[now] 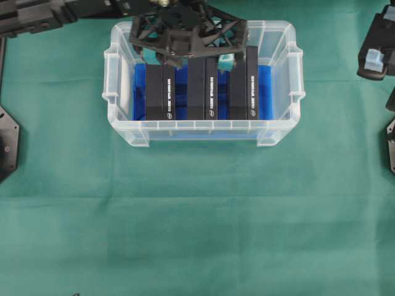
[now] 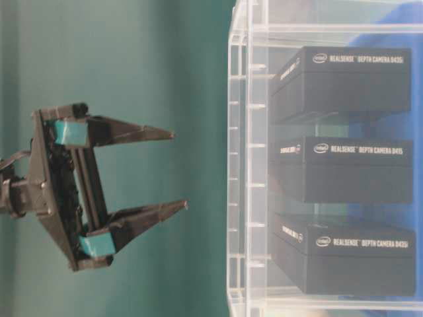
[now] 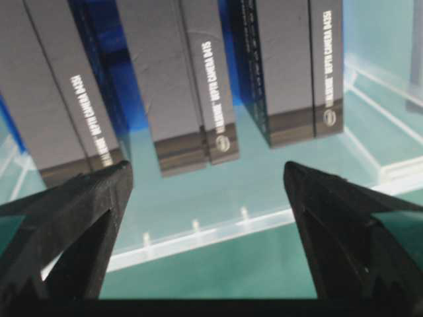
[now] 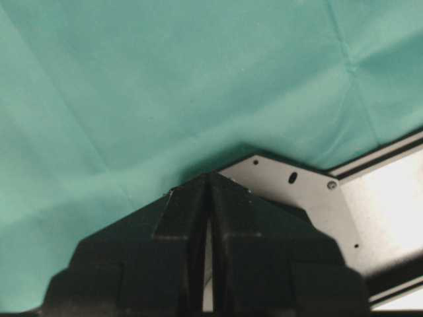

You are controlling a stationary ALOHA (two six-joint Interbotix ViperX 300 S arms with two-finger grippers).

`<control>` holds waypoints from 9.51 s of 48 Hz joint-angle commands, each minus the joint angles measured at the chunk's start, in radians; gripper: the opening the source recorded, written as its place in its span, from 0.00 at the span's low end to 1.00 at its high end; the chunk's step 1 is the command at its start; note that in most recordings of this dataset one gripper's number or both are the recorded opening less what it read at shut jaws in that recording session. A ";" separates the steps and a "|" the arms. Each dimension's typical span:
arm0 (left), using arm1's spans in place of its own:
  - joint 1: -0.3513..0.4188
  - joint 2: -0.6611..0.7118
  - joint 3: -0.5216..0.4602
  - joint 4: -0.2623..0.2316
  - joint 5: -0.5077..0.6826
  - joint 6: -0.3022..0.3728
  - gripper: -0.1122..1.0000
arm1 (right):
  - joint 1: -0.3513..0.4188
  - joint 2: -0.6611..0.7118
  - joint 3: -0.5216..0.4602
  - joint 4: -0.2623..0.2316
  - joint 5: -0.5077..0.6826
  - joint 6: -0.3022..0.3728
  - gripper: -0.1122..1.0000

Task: Take the box out of the case with the left arm.
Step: 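Move the open left gripper over the middle black box in the case, then lower the left gripper around the middle box and close on it, then lift the middle black box up out of the case with the left gripper, then carry the box forward past the case front and lower it onto the table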

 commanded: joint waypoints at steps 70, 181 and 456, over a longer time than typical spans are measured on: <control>0.003 0.031 -0.049 0.005 0.032 -0.017 0.94 | -0.002 0.002 -0.017 -0.003 -0.018 -0.002 0.10; 0.040 0.083 0.196 0.017 -0.230 -0.044 0.94 | -0.002 -0.003 -0.017 -0.003 -0.018 -0.005 0.10; -0.202 0.064 -0.403 0.018 0.362 -0.250 0.66 | -0.002 -0.009 -0.023 -0.023 -0.040 0.006 0.10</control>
